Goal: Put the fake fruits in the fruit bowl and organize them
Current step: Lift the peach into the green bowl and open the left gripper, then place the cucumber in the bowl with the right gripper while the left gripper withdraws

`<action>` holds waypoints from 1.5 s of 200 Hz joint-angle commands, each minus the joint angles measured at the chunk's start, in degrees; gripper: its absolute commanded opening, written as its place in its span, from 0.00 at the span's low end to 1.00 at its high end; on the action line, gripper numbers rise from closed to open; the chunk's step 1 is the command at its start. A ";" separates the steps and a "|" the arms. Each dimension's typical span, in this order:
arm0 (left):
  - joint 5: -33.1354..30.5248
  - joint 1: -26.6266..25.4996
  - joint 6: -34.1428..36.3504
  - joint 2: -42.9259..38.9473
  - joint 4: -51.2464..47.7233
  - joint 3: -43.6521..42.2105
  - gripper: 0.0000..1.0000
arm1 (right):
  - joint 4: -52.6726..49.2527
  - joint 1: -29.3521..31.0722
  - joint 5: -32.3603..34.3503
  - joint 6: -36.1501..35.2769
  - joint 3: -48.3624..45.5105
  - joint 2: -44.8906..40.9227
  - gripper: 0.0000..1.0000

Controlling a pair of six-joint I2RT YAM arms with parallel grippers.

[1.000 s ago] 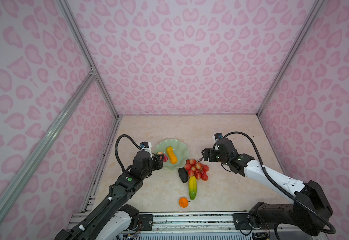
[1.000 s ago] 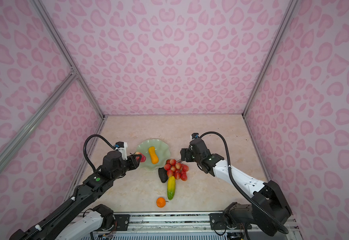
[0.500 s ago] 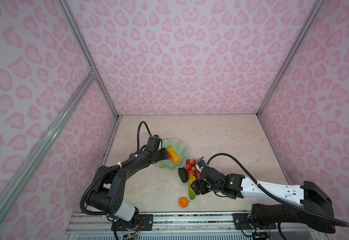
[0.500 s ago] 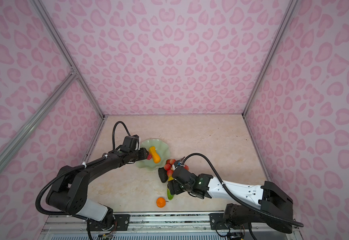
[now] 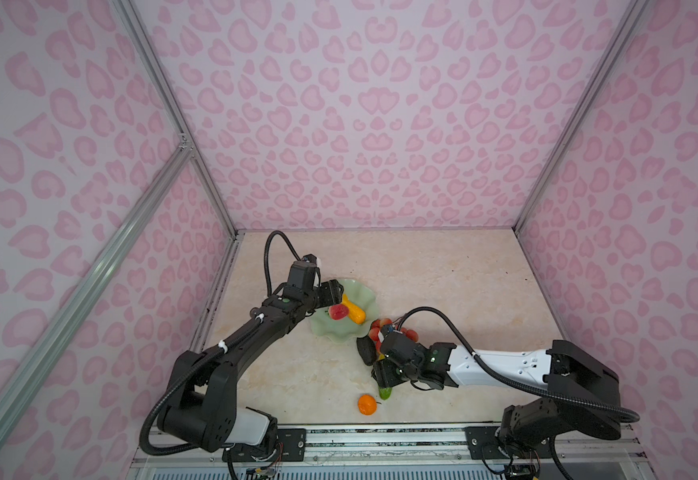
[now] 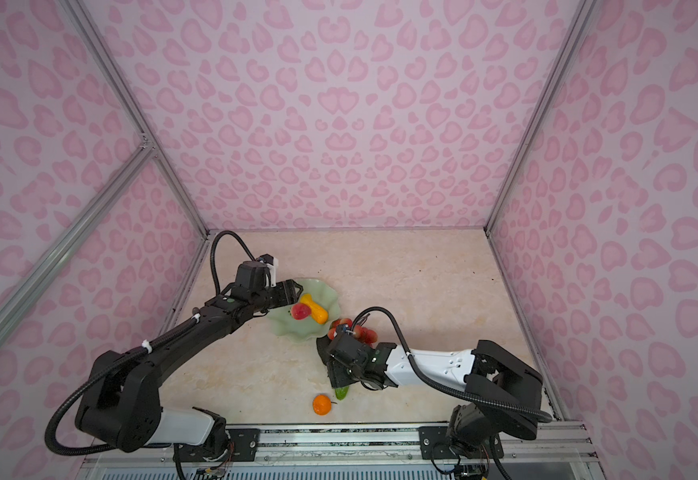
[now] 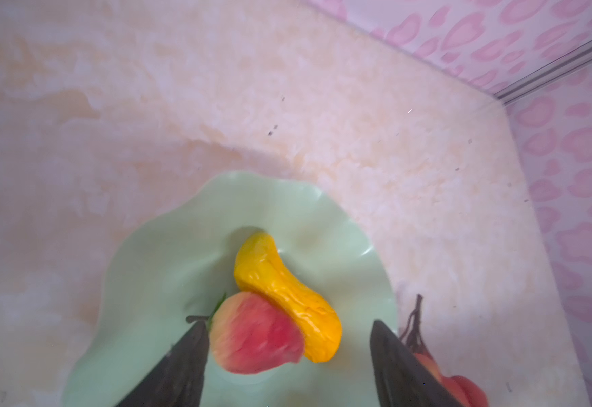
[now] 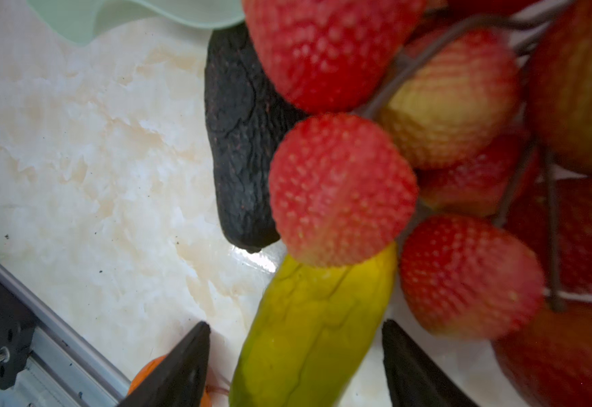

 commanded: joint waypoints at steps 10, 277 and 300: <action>-1.36 0.00 1.40 -5.43 -0.69 1.38 0.78 | -0.22 -0.44 -2.10 -0.75 1.59 3.68 0.67; 0.58 -0.59 -17.70 -62.65 -19.18 -33.36 0.75 | -15.81 -15.59 2.24 -41.91 53.42 35.25 0.27; 1.18 -1.79 -18.25 -62.41 -18.21 -34.03 0.75 | -15.95 -15.93 2.08 -41.29 54.15 36.38 0.53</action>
